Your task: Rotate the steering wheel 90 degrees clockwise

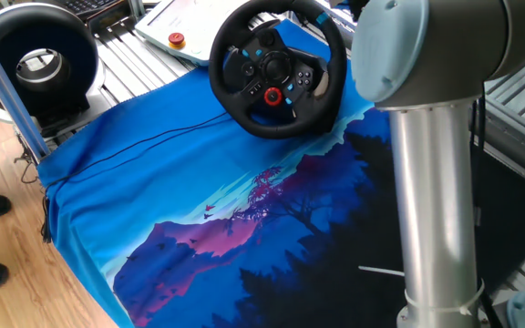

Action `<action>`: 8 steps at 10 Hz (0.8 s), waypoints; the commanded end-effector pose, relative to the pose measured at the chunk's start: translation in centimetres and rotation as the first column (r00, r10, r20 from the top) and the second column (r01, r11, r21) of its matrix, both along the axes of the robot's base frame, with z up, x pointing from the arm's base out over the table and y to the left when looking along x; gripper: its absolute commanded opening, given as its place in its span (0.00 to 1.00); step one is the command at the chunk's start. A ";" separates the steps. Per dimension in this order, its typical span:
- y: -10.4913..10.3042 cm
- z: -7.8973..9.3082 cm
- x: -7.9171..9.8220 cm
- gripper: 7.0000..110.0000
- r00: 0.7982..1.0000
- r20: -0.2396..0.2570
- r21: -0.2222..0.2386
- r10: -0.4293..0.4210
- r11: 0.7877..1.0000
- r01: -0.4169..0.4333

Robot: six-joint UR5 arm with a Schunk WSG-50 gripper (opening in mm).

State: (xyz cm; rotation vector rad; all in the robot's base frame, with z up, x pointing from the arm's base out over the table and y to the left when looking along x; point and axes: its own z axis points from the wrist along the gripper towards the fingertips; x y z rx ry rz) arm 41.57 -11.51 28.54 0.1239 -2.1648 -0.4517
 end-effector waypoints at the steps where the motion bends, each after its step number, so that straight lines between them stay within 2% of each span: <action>1: 0.8 -0.7 0.5 0.36 0.999 0.030 0.017 -0.018 1.000 0.018; 3: 1.8 -2.2 1.5 0.36 0.995 0.083 0.012 -0.048 0.999 0.047; 5: 2.2 -2.4 1.8 0.36 0.994 0.092 0.020 -0.061 0.998 0.060; 6: 1.5 -3.7 2.6 0.36 0.985 0.160 -0.022 -0.059 0.998 0.063; 7: 1.5 -4.2 3.2 0.36 0.974 0.213 -0.035 -0.072 0.996 0.082; 8: 1.4 -3.8 2.7 0.36 0.977 0.207 -0.028 -0.053 0.998 0.060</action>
